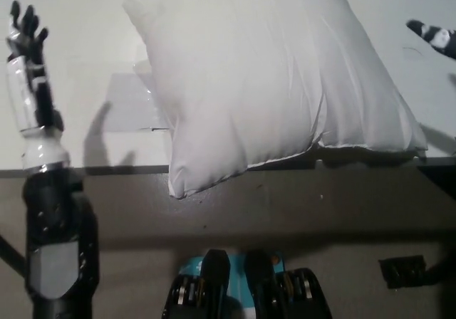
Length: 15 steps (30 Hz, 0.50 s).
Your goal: The robot uses both hands to lift the pillow and then drops it on the table
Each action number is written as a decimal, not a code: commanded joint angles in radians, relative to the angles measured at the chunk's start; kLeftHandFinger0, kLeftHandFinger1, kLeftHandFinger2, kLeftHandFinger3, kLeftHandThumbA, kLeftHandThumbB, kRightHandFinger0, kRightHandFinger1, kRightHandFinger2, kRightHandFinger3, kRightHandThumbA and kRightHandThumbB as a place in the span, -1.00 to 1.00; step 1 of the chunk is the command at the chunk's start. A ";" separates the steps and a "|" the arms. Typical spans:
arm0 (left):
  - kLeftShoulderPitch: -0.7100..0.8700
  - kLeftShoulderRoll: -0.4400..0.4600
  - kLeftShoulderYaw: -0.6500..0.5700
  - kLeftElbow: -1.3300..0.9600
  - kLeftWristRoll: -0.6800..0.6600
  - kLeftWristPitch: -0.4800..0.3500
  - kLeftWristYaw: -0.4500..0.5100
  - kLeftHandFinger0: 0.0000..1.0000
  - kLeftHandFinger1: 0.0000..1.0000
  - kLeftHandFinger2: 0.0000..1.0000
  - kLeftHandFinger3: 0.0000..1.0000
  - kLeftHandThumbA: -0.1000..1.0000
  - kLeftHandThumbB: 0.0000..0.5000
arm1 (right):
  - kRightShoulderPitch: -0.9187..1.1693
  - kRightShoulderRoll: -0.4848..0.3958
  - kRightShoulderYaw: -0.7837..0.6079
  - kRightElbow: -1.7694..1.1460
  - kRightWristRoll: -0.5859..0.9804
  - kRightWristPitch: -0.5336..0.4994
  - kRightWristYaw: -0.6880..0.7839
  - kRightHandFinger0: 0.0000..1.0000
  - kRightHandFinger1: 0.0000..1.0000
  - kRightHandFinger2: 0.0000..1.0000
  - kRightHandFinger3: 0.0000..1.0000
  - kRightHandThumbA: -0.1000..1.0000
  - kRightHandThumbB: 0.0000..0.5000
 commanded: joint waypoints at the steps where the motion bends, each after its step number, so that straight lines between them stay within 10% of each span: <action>1: -0.064 -0.012 -0.026 0.030 0.041 0.018 0.049 1.00 1.00 1.00 1.00 0.82 -0.79 | -0.090 -0.010 0.018 0.069 -0.020 -0.005 0.001 1.00 1.00 1.00 1.00 1.00 0.70; 4: -0.103 -0.030 -0.048 0.100 0.058 0.012 0.066 1.00 1.00 1.00 1.00 0.77 -0.82 | -0.135 -0.007 0.027 0.159 -0.015 0.004 -0.002 1.00 1.00 1.00 1.00 1.00 0.85; 10: -0.179 -0.050 -0.054 0.284 0.047 0.013 0.115 1.00 1.00 1.00 1.00 0.81 -1.00 | -0.183 0.019 0.031 0.370 -0.009 -0.041 -0.033 1.00 1.00 1.00 1.00 1.00 0.39; 15: -0.214 -0.043 -0.061 0.449 0.049 -0.035 0.144 1.00 1.00 1.00 1.00 0.83 -1.00 | -0.199 0.047 0.027 0.537 0.011 -0.097 -0.040 1.00 1.00 1.00 1.00 1.00 0.49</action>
